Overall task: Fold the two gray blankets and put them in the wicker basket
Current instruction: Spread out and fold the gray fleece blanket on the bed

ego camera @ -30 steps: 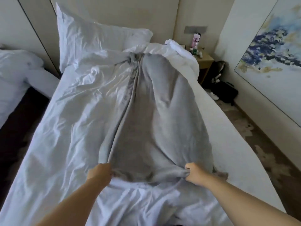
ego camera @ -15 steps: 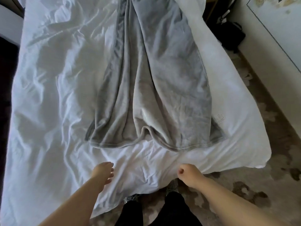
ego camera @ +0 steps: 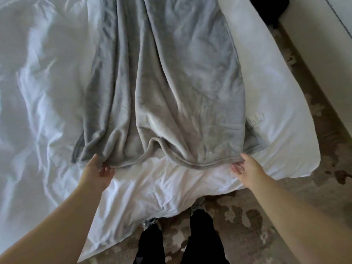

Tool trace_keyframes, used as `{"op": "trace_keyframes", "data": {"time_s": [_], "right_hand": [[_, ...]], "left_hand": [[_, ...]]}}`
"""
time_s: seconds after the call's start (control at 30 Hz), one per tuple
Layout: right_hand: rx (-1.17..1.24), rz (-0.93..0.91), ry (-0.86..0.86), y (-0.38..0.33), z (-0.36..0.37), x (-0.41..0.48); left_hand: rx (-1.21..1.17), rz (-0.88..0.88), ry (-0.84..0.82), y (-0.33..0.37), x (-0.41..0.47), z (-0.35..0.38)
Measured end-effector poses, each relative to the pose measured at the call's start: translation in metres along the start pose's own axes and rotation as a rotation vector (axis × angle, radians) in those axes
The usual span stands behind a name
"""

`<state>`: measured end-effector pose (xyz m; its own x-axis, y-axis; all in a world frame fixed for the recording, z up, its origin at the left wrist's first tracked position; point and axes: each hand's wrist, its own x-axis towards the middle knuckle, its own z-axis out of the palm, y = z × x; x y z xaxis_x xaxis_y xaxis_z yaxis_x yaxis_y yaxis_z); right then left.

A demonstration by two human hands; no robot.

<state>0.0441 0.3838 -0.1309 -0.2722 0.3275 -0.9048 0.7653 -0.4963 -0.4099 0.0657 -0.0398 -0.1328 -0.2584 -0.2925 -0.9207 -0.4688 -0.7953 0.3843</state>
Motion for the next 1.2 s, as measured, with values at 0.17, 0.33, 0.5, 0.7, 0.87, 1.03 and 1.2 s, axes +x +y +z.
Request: {"op": "trace_keyframes", "data": {"time_s": [0.17,0.33,0.5,0.7,0.87,1.03,1.2], "right_hand": [[0.244,-0.008,-0.004,-0.017,0.015,0.009],[0.218,-0.068,0.01,-0.041,0.03,-0.036],[0.566,-0.209,0.221,-0.087,0.036,-0.138],[0.478,-0.523,-0.098,-0.117,0.101,-0.27],[-0.125,-0.606,-0.8,-0.1,0.162,-0.355],[-0.412,-1.035,-0.676,-0.099,0.144,-0.353],[-0.578,-1.2,-0.697,-0.079,0.125,-0.347]], "left_hand": [[0.104,0.089,0.141,0.017,0.005,0.01],[0.016,0.268,0.023,0.044,-0.035,0.028],[-0.285,0.399,-0.286,0.096,-0.117,0.059],[0.153,0.794,-0.462,0.088,-0.243,0.103],[0.566,0.914,-0.977,0.048,-0.311,0.125],[0.2,0.5,-1.12,0.056,-0.321,0.126],[0.547,0.499,-1.062,0.067,-0.321,0.132]]}}
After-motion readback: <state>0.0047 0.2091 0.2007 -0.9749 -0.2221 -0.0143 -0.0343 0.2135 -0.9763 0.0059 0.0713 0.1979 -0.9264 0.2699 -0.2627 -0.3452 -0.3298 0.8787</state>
